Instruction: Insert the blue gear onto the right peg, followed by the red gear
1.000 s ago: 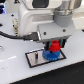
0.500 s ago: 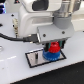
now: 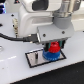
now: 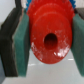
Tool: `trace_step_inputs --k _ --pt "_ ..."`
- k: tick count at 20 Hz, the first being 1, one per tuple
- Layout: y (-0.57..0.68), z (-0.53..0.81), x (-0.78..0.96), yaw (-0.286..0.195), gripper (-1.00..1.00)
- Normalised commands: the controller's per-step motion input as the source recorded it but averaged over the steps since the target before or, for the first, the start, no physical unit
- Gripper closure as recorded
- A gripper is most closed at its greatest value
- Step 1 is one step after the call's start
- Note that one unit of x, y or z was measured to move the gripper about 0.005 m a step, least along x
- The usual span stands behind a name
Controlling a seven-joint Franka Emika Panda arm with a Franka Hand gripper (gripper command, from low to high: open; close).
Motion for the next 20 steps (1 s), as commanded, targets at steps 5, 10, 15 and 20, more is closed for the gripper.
trace_step_inputs --k 5,10,15,20 --pt "-0.02 0.13 0.15 0.0 1.0" --pt "-0.04 0.12 0.07 0.0 1.0" --pt "-0.08 0.05 0.19 0.0 1.0" --pt "-0.1 -0.03 0.18 0.0 1.0"
